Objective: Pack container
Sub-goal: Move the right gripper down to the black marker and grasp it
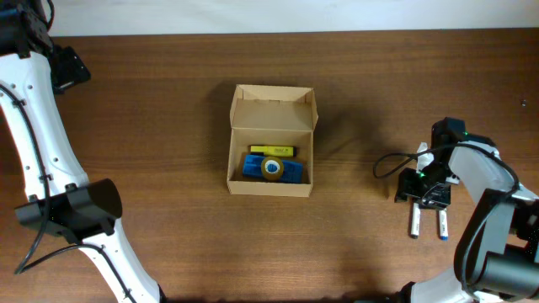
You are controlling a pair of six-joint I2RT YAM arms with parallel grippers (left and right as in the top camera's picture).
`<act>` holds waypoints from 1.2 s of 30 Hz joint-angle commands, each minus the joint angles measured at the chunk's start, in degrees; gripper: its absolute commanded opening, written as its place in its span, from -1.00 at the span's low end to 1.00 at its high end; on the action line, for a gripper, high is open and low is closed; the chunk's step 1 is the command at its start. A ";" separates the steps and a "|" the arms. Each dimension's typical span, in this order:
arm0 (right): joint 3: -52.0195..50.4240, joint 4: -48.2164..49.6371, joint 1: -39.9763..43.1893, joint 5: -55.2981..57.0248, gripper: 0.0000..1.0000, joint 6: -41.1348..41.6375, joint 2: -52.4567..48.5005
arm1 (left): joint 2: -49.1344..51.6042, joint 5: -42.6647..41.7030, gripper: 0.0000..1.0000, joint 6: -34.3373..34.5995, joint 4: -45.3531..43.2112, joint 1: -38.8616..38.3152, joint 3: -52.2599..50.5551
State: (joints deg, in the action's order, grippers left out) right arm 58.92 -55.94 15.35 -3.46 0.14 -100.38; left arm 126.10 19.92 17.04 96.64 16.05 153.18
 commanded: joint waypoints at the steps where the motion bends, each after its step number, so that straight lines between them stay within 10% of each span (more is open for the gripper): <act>1: -0.48 0.46 0.57 1.29 0.16 0.83 -1.18 | -0.20 0.20 0.99 -0.61 0.02 0.15 -0.26; 14: -1.09 -0.94 3.85 2.27 -0.27 1.84 -1.27 | -0.20 0.20 0.99 -0.61 0.02 0.15 -0.26; 28: -7.82 3.17 3.74 4.15 -0.27 3.45 -1.27 | -0.20 0.20 1.00 -0.61 0.02 0.15 -0.26; 33: -7.80 5.01 3.74 0.79 -0.89 4.85 -1.27 | -0.20 0.20 1.00 -0.61 0.02 0.13 -0.26; 36: -7.69 5.88 3.74 -2.23 -0.92 4.76 -1.27 | -0.20 0.20 1.00 -0.61 0.02 0.15 -0.26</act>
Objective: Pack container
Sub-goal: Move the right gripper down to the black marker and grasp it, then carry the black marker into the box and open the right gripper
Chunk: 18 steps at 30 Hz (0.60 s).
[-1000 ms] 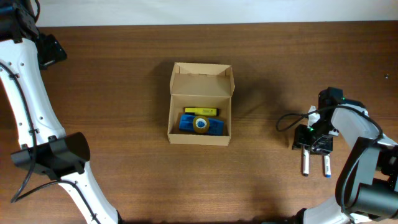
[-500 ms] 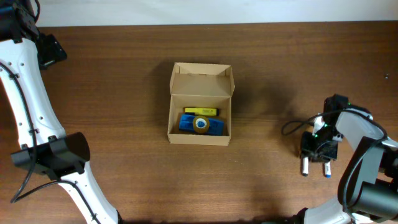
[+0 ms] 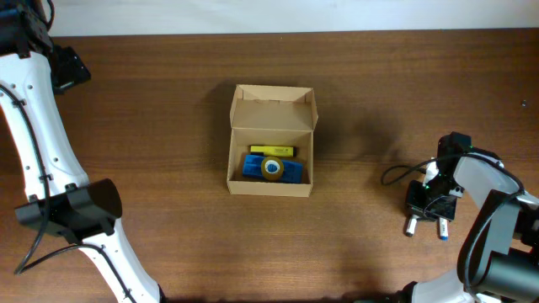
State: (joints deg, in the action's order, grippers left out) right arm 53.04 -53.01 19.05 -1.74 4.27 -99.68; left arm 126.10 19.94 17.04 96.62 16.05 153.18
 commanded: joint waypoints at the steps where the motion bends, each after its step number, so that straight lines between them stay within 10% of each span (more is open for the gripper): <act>1: -1.68 3.17 0.02 -5.07 -0.92 0.55 -1.95 | -0.22 0.17 1.00 -0.61 0.04 0.15 -0.26; 9: 7.61 0.20 -1.68 -18.88 -0.92 -2.99 0.59 | -0.20 0.17 1.00 -0.61 0.04 0.13 -0.26; 18: 40.02 -14.60 -14.14 -18.84 -0.92 -4.48 3.87 | -0.20 0.17 1.00 -0.61 0.04 0.15 -0.26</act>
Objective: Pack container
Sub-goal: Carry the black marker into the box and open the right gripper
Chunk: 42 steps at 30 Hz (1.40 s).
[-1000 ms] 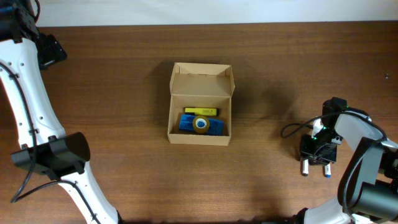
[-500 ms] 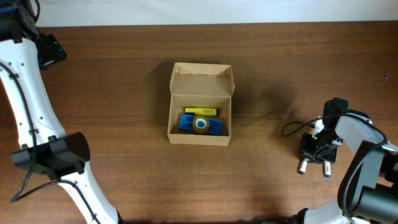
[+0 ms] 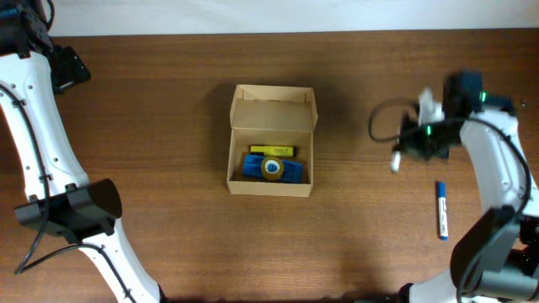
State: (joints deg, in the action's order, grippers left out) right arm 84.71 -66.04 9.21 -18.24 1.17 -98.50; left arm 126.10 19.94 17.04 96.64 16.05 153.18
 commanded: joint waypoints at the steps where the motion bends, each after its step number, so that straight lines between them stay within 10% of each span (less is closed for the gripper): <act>1: 12.57 -2.27 -6.82 -2.32 -0.92 -1.95 2.69 | -0.20 0.15 1.00 -0.61 0.02 0.15 -0.26; 16: 29.20 -4.92 -43.25 16.94 -0.92 -35.98 -3.89 | -0.20 0.15 1.00 -0.61 0.02 0.13 -0.26; 42: 29.09 -10.82 -45.40 21.27 -0.93 -41.24 -33.16 | -0.20 0.17 1.00 -0.61 0.02 0.15 -0.26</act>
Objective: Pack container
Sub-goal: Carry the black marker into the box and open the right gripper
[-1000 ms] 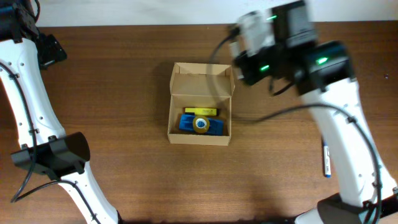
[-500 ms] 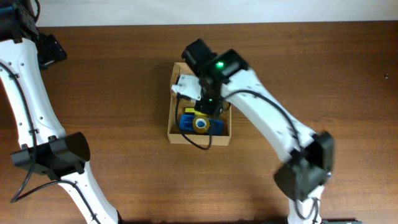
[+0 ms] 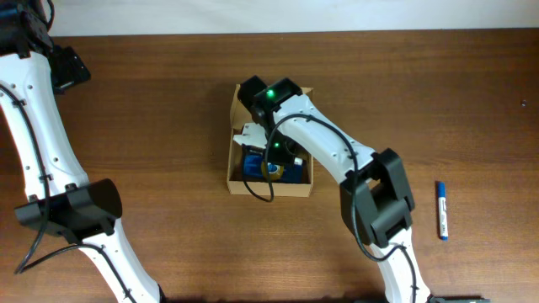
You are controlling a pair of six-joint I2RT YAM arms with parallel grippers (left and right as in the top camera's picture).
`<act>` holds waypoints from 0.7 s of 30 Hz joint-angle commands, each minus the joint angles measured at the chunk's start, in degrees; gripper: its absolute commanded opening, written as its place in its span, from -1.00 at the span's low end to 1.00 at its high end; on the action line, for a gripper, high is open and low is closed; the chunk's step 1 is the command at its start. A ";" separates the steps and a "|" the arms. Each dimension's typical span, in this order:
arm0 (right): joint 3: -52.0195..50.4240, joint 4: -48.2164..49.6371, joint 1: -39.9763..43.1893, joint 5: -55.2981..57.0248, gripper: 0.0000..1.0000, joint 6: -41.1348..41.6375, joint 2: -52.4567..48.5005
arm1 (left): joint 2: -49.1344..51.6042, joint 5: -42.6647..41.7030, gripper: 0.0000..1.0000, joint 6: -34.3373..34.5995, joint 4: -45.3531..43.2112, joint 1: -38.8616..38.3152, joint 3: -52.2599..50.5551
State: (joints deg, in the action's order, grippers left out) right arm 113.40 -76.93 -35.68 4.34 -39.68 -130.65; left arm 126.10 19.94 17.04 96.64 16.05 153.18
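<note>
An open cardboard box (image 3: 269, 187) stands in the middle of the table. Inside lie a blue block (image 3: 290, 174) and a roll of tape (image 3: 271, 169); the arm covers the rest of the contents. My right gripper (image 3: 255, 135) hangs over the box's left half, shut on a white marker (image 3: 248, 132) whose end pokes out toward the left wall. A second marker with a blue cap (image 3: 441, 210) lies on the table at the far right. My left arm (image 3: 38, 126) rises along the left edge, its gripper out of view.
The box's lid flap (image 3: 274, 94) stands open on the far side. The left arm's base (image 3: 72, 210) sits at the near left. A pale strip runs along the table's far edge (image 3: 337, 17).
My right gripper was over the table right of the box with the white marker in it. It is now over the left half of the box, still holding the marker.
My right gripper was down over two markers at the far right and stayed on them at the following moment. Then it was raised toward the box with one white marker, leaving the blue-capped one on the table. Now it holds that marker over the box.
</note>
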 commanded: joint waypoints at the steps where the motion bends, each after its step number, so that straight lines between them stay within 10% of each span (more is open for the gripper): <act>1: 0.39 0.63 -0.66 -1.31 -0.92 -0.39 -1.01 | -0.20 0.17 1.00 -0.61 0.02 0.15 -0.26; 4: 0.39 1.95 -0.74 -1.01 -0.89 -0.37 -1.01 | -0.20 0.15 1.00 -0.61 0.02 0.15 -0.26; 6: 0.39 1.88 -0.74 -0.83 -0.15 0.13 -1.01 | -0.20 0.17 0.99 -0.61 0.02 0.15 -0.26; 21: 1.05 -1.16 -0.74 10.80 0.13 8.72 12.81 | -0.20 0.17 1.00 -0.61 0.02 0.13 -0.26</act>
State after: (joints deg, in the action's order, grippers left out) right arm 113.38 -77.80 -35.94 8.32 -34.28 -127.57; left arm 126.10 19.94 17.04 96.64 16.05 153.18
